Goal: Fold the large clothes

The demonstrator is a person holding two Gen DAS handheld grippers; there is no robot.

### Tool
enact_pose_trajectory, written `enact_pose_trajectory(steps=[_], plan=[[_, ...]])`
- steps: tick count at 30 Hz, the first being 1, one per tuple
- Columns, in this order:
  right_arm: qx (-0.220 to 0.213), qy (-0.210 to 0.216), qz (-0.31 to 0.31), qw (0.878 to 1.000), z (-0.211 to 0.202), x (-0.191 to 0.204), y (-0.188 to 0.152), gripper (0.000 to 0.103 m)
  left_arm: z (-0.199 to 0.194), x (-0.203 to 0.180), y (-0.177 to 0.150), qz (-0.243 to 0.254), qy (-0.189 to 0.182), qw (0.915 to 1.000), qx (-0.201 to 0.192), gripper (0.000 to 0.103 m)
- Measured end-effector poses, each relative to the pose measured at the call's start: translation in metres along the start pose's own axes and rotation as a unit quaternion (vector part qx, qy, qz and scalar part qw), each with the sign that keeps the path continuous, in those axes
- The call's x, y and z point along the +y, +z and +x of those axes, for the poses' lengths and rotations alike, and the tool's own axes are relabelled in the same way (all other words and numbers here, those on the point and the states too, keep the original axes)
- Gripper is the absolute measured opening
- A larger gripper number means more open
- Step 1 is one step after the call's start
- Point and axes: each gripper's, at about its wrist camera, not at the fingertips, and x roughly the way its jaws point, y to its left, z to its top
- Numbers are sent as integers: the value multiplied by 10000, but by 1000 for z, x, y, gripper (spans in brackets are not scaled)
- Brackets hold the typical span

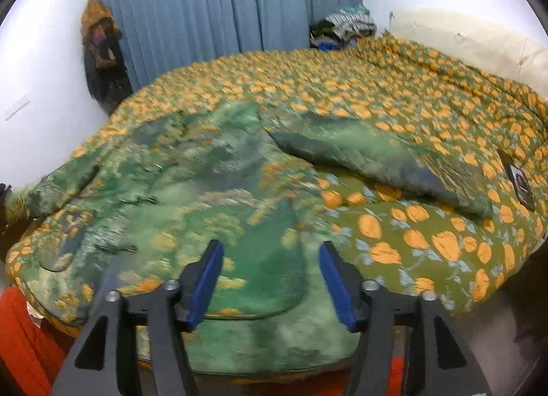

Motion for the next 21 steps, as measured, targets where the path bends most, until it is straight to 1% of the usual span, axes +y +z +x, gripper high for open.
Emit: enact_pose_trajectory(steps=[1,2,3,4,5,7,8,9,11,12,13,14,15,16,17,18,19,20,21], plan=[[207,-25,42,9998,7,-11,1,75,1,-7,-15,142,-262,9994,178,64],[435,-32,113,9990,16,-22,2,75,2,-15,-28,283,-527,9975,370,67],[679,-16,177,9975,25,-32,2,75,6,-29,-45,471,-872,9929,664,73],[805,1,233,9965,30,-39,2,75,12,-48,-69,709,-1258,9840,1044,74],[1009,59,322,9944,39,-50,2,75,17,-65,-88,887,-1505,9758,1319,74],[1192,207,328,9921,48,-58,0,75,33,-101,-122,1265,-1810,9579,1838,74],[1318,356,282,9902,54,-60,-1,75,41,-119,-136,1457,-1905,9491,2043,74],[1440,422,187,9885,61,-59,-2,75,48,-132,-146,1611,-1935,9429,2179,74],[1521,368,113,9876,68,-58,-3,75,61,-156,-168,1916,-1940,9307,2437,74],[1596,583,135,9854,73,-55,-5,75,64,-164,-177,2007,-1938,9258,2551,75],[1704,822,172,9818,78,-53,-7,75,68,-169,-184,2074,-1934,9215,2654,79],[1747,894,173,9804,81,-52,-9,75,71,-171,-187,2126,-1921,9196,2687,82],[1778,881,114,9800,86,-49,-11,75,70,-173,-189,2164,-1899,9197,2668,84],[1794,820,57,9803,90,-47,-13,75,72,-176,-190,2192,-1866,9206,2639,82],[1801,824,78,9802,92,-46,-13,75,71,-177,-191,2197,-1900,9202,2623,76],[1780,849,167,9802,92,-47,-13,75,74,-181,-187,2190,-1986,9179,2648,50],[1757,872,280,9802,91,-47,-12,74,70,-184,-190,2180,-2131,9137,2687,32],[1723,902,324,9804,89,-47,-10,67,65,-186,-191,2211,-2138,9148,2617,29],[1688,905,297,9810,86,-45,-9,45,61,-188,-193,2261,-2136,9150,2569,22]])
